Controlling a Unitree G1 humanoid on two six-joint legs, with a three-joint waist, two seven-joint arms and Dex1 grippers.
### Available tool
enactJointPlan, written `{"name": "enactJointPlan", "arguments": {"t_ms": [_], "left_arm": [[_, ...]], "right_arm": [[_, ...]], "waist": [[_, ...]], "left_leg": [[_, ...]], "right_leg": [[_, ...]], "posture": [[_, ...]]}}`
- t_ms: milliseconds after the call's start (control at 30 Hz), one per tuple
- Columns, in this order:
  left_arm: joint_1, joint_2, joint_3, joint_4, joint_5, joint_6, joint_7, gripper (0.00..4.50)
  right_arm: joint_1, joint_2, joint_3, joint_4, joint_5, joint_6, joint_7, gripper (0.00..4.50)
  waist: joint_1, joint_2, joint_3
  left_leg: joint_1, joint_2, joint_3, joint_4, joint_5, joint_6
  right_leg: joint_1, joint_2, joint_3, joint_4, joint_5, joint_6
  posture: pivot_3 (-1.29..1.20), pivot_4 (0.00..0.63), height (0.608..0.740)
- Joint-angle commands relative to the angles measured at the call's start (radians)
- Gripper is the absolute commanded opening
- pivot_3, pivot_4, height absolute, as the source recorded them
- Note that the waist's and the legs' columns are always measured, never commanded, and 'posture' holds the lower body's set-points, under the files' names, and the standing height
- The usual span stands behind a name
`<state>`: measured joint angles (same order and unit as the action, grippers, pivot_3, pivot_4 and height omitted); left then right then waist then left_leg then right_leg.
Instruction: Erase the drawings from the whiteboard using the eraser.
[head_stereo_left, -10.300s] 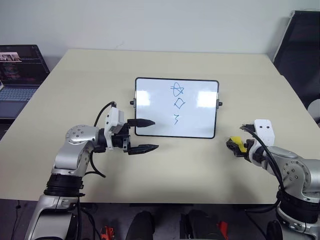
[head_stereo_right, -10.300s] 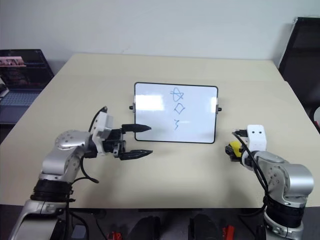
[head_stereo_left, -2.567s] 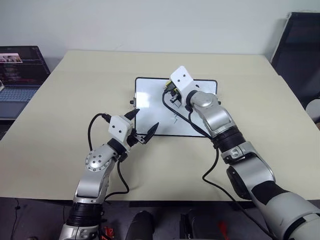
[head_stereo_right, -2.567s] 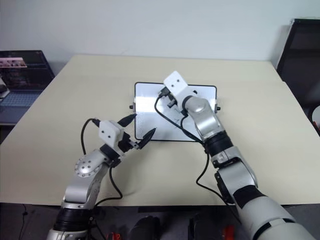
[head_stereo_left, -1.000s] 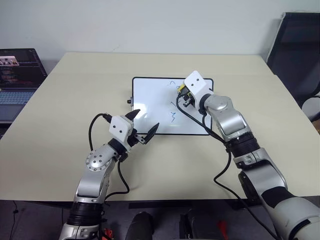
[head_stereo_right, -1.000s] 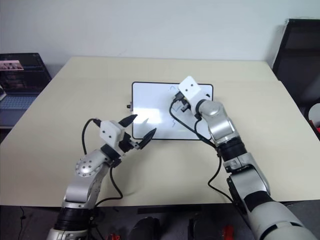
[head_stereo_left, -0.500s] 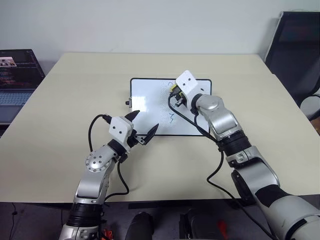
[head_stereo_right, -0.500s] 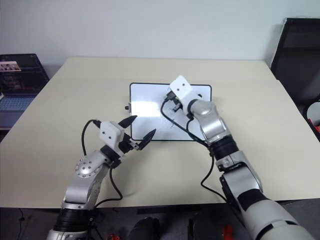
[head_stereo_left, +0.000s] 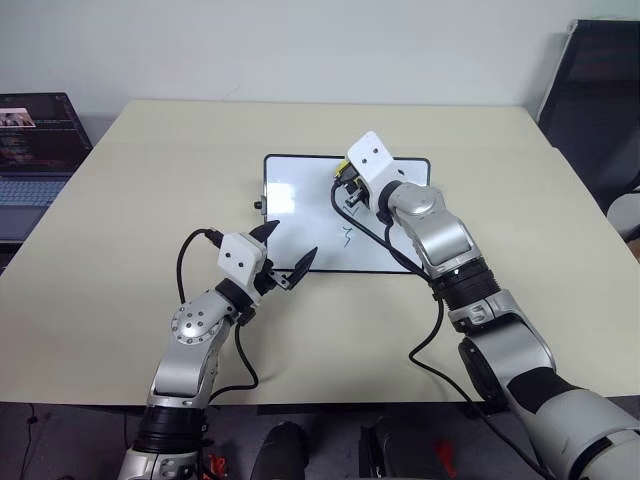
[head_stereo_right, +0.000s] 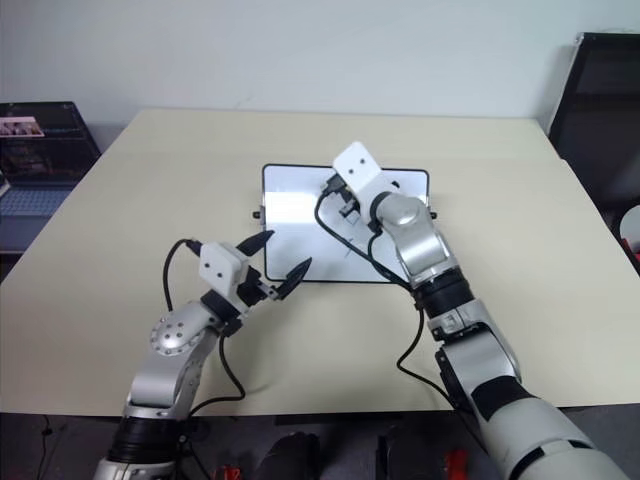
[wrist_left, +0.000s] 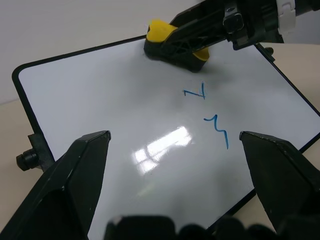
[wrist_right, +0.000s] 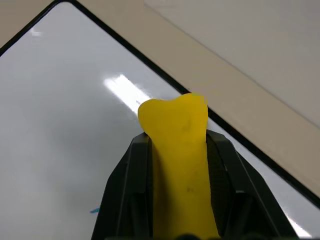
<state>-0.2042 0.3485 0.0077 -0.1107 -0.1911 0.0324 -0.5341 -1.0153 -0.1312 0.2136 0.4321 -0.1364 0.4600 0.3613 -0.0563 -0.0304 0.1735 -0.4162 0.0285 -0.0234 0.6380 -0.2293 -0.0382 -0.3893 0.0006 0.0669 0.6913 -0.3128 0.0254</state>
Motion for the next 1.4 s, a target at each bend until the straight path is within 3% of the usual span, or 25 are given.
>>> {"name": "enactJointPlan", "arguments": {"t_ms": [33,567,1400], "left_arm": [[-0.026,-0.002,0.002,-0.011,0.000,-0.027,-0.001,4.50],[-0.011,0.002,0.010,-0.023,0.002,-0.031,0.006,4.50],[-0.026,-0.021,-0.005,0.019,0.004,-0.058,-0.005,4.50]], "right_arm": [[-0.022,-0.004,-0.017,-0.025,-0.003,-0.019,-0.014,1.09],[-0.059,-0.032,0.042,0.081,-0.031,-0.044,0.074,1.09],[0.089,-0.181,0.034,-0.094,-0.054,0.100,0.136,1.09]], "waist": [[0.000,0.000,0.000],[-0.001,0.000,0.000],[0.028,-0.001,-0.001]], "left_leg": [[0.000,0.000,0.000,-0.001,0.000,0.000],[0.001,0.000,0.000,-0.005,0.000,0.000],[0.001,-0.002,-0.002,0.002,0.000,0.000]], "right_leg": [[0.000,0.000,0.000,-0.001,0.000,0.000],[0.000,-0.001,0.000,-0.003,0.000,0.000],[0.004,-0.002,-0.003,0.000,0.000,0.000]], "posture": [[0.00,0.150,0.740],[0.00,0.150,0.740],[0.00,0.150,0.740]]}}
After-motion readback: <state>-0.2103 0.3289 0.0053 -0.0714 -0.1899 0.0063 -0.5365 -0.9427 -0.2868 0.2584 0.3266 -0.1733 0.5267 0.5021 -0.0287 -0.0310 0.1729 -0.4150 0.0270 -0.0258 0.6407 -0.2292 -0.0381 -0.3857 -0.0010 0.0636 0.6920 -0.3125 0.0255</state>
